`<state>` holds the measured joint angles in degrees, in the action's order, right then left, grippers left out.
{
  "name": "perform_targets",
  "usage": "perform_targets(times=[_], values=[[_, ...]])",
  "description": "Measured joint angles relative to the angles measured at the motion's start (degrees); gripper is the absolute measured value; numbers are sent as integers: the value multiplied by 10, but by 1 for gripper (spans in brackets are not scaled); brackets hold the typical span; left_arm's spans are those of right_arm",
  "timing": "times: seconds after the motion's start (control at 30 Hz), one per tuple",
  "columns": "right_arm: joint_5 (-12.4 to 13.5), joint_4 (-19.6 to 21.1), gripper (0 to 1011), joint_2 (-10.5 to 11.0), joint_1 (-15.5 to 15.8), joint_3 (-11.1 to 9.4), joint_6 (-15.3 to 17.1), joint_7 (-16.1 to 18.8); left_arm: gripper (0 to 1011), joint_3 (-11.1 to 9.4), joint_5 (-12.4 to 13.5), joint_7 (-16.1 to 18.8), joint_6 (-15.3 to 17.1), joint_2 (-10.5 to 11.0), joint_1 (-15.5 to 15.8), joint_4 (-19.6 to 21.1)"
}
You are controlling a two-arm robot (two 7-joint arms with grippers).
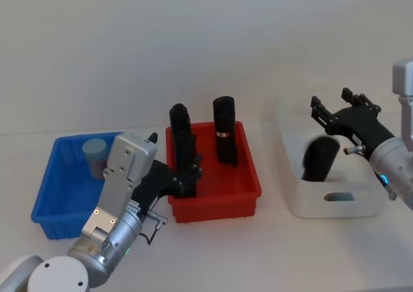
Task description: Pick the cotton swabs from the blue box and place them into the white box.
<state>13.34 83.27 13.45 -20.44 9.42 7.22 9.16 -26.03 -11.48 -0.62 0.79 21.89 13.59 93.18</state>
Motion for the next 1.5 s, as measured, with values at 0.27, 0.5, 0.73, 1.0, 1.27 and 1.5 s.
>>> perform_targets(times=[0.27,0.5,0.73,1.0,1.27,1.5], values=[[1,-2,906,0,2,1,2,5,1004,0,0,0,0,0,0,0],[1,-3,1002,0,3,1,3,8,1004,0,0,0,0,0,0,0],[2,-3,1002,0,3,2,4,9,1004,0,0,0,0,0,0,0],[2,-3,1001,0,4,2,4,9,1004,0,0,0,0,0,0,0],[2,-3,1001,0,4,2,4,10,1004,0,0,0,0,0,0,0],[2,-3,1002,0,4,2,4,10,1004,0,0,0,0,0,0,0]])
